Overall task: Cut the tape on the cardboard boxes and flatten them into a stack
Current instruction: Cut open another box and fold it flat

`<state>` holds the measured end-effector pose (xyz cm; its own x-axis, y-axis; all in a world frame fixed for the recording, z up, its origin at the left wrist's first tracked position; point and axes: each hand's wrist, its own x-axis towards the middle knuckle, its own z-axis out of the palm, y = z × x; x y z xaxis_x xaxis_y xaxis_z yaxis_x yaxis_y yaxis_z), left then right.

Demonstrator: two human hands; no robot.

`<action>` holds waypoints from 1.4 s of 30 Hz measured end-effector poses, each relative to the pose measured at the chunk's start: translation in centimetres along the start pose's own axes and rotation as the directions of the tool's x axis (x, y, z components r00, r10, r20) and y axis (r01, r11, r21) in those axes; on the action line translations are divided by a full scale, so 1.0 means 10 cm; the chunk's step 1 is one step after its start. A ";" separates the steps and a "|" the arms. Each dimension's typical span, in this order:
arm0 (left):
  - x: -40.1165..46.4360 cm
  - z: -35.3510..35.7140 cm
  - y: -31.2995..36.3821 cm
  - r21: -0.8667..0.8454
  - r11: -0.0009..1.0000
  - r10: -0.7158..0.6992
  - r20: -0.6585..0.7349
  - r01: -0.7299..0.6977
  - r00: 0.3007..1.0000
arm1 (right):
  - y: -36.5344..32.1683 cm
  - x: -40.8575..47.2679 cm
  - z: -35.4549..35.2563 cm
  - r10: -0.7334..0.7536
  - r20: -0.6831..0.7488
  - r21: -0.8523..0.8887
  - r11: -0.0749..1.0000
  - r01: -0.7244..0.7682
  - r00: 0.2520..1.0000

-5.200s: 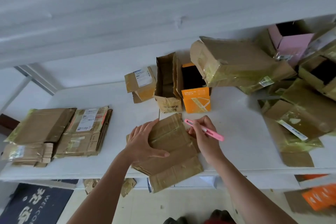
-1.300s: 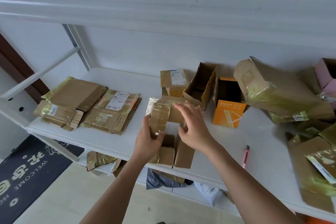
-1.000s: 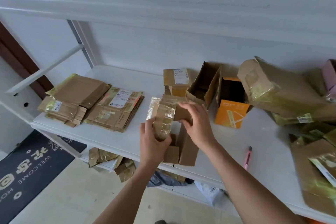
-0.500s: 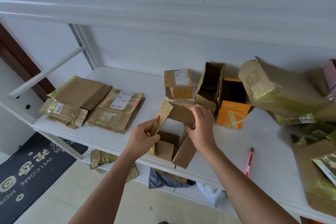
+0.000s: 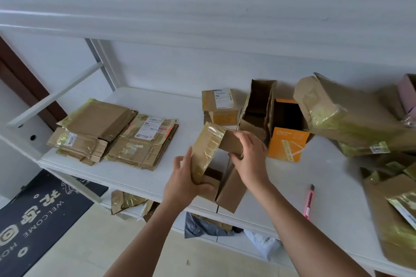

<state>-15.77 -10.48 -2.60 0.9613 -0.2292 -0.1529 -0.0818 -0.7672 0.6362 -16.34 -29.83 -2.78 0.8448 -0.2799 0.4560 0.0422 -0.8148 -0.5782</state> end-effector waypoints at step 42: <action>0.06 0.04 -0.01 -0.680 0.635 -0.491 0.010 0.366 0.871 | -0.24 -0.02 -0.63 0.108 0.208 0.361 0.915 -0.179 0.972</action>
<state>-15.26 -10.79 -3.11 0.8749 0.1712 -0.4530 0.4787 -0.1637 0.8626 -19.95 -31.06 2.81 0.9369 -0.2546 0.2397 0.0795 -0.5125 -0.8550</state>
